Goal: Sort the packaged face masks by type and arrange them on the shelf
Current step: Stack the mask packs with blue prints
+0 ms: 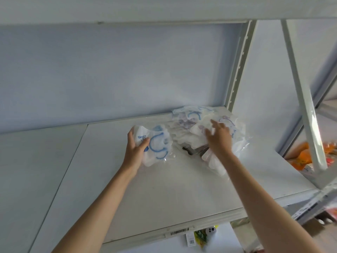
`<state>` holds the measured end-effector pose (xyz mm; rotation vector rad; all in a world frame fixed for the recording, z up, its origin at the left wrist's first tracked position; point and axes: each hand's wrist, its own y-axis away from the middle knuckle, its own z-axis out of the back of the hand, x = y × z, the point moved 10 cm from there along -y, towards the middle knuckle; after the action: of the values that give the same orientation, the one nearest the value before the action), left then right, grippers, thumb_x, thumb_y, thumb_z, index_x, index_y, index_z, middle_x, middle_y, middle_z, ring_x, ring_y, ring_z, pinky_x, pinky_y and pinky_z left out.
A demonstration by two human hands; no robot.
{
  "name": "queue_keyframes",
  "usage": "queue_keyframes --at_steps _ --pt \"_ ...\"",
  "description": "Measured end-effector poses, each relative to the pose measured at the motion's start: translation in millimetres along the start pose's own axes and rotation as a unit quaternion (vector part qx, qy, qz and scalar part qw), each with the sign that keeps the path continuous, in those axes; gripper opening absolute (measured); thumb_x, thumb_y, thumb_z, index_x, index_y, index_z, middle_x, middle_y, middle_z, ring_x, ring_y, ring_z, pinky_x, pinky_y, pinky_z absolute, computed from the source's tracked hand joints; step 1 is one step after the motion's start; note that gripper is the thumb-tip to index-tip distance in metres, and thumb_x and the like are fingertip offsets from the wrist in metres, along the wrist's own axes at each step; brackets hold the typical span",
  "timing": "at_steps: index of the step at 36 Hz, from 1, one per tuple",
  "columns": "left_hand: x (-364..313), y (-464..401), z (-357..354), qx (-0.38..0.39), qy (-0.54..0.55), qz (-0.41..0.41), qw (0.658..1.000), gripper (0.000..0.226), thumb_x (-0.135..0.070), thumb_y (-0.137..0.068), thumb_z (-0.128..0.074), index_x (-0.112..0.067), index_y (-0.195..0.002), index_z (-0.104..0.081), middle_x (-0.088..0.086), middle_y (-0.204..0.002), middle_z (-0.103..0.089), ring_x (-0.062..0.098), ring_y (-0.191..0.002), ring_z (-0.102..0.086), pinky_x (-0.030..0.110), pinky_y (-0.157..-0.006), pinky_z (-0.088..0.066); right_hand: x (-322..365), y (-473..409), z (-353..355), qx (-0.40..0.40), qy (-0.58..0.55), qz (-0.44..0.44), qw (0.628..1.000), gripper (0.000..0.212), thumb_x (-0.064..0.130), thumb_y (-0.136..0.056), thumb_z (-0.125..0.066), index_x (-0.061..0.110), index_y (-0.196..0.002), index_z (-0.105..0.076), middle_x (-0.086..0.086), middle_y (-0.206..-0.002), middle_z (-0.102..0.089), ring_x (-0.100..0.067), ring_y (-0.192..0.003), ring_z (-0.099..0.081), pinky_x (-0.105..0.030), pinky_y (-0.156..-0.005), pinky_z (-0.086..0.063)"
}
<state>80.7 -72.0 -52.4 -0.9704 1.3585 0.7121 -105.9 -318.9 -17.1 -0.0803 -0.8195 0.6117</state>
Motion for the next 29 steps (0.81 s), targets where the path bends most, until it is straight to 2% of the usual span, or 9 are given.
queue_keyframes --at_steps 3,6,9,14,18,20,22,25,29 --pt "2 1 -2 0.008 -0.008 0.007 1.0 0.053 -0.007 -0.094 -0.058 -0.033 -0.135 -0.036 -0.009 -0.096 -0.058 0.006 -0.078 -0.057 0.019 -0.077 -0.048 -51 -17 32 -0.015 0.161 -0.048 0.986 0.047 0.032 -0.092 -0.053 0.009 -0.133 -0.05 -0.018 -0.132 -0.048 -0.036 -0.121 -0.039 -0.041 -0.096 -0.034" --pt "6 1 -6 0.014 -0.01 0.015 1.0 0.054 -0.008 -0.095 -0.058 -0.027 -0.14 -0.036 -0.009 -0.095 -0.059 0.007 -0.079 -0.057 0.022 -0.08 -0.048 -87 -25 32 0.066 0.236 -0.101 0.964 0.053 0.048 -0.091 -0.052 0.005 -0.124 -0.052 -0.018 -0.126 -0.049 -0.035 -0.118 -0.043 -0.04 -0.093 -0.036" --pt "9 1 -12 0.021 -0.017 0.023 0.999 0.056 -0.009 -0.094 -0.058 -0.024 -0.143 -0.035 -0.007 -0.094 -0.059 0.008 -0.077 -0.057 0.025 -0.082 -0.048 -94 -28 35 0.088 0.243 -0.106 0.96 0.058 0.055 -0.088 -0.054 0.007 -0.12 -0.059 -0.016 -0.12 -0.053 -0.034 -0.113 -0.048 -0.037 -0.091 -0.038" --pt "8 1 -20 0.027 -0.019 0.021 0.999 0.057 -0.009 -0.094 -0.058 -0.026 -0.143 -0.034 -0.008 -0.1 -0.06 0.006 -0.08 -0.06 0.023 -0.082 -0.049 -85 -29 44 0.041 0.177 -0.108 0.977 0.049 0.045 -0.083 -0.068 0.013 -0.118 -0.059 -0.013 -0.116 -0.059 -0.032 -0.112 -0.048 -0.037 -0.087 -0.037" --pt "5 1 -22 0.024 -0.017 0.017 0.999 0.058 -0.009 -0.095 -0.058 -0.024 -0.145 -0.033 -0.004 -0.102 -0.059 0.007 -0.08 -0.059 0.023 -0.082 -0.049 -68 -28 50 -0.004 0.155 -0.08 0.985 0.042 0.042 -0.086 -0.064 0.008 -0.109 -0.062 -0.015 -0.107 -0.059 -0.034 -0.107 -0.045 -0.037 -0.083 -0.034" --pt "3 1 -21 0.019 -0.027 0.012 0.999 0.057 -0.01 -0.095 -0.057 -0.023 -0.144 -0.033 -0.004 -0.1 -0.058 0.007 -0.075 -0.057 0.015 -0.073 -0.049 -49 -24 55 -0.022 0.106 -0.058 0.992 0.035 0.041 -0.088 -0.062 0.008 -0.099 -0.064 -0.014 -0.099 -0.058 -0.033 -0.105 -0.045 -0.037 -0.081 -0.034" --pt "2 1 -20 0.014 -0.026 0.009 1.0 0.057 -0.01 -0.095 -0.057 -0.024 -0.144 -0.032 -0.001 -0.105 -0.058 0.008 -0.078 -0.058 0.01 -0.067 -0.049 -33 -16 56 -0.016 -0.06 -0.074 0.995 0.025 0.037 -0.087 -0.064 0.013 -0.082 -0.061 -0.009 -0.083 -0.057 -0.028 -0.093 -0.05 -0.033 -0.072 -0.035" --pt "0 3 -21 0.01 -0.007 0.008 1.0 0.06 -0.009 -0.095 -0.057 -0.024 -0.146 -0.03 0.004 -0.117 -0.056 0.011 -0.089 -0.058 0.01 -0.067 -0.049 1 4 42 0.043 -0.333 -0.116 0.935 0.015 0.025 -0.087 -0.068 0.011 -0.084 -0.064 -0.005 -0.079 -0.062 -0.02 -0.072 -0.057 -0.02 -0.056 -0.044" --pt "-3 4 -22 -0.005 0.015 0.01 1.0 0.059 -0.009 -0.095 -0.057 -0.025 -0.145 -0.03 0.003 -0.118 -0.055 0.01 -0.089 -0.058 0.008 -0.067 -0.049 48 36 4 0.149 -0.414 -0.123 0.89 0.019 0.02 -0.092 -0.062 0.02 -0.074 -0.056 0.002 -0.069 -0.058 -0.013 -0.062 -0.052 -0.007 -0.041 -0.04"
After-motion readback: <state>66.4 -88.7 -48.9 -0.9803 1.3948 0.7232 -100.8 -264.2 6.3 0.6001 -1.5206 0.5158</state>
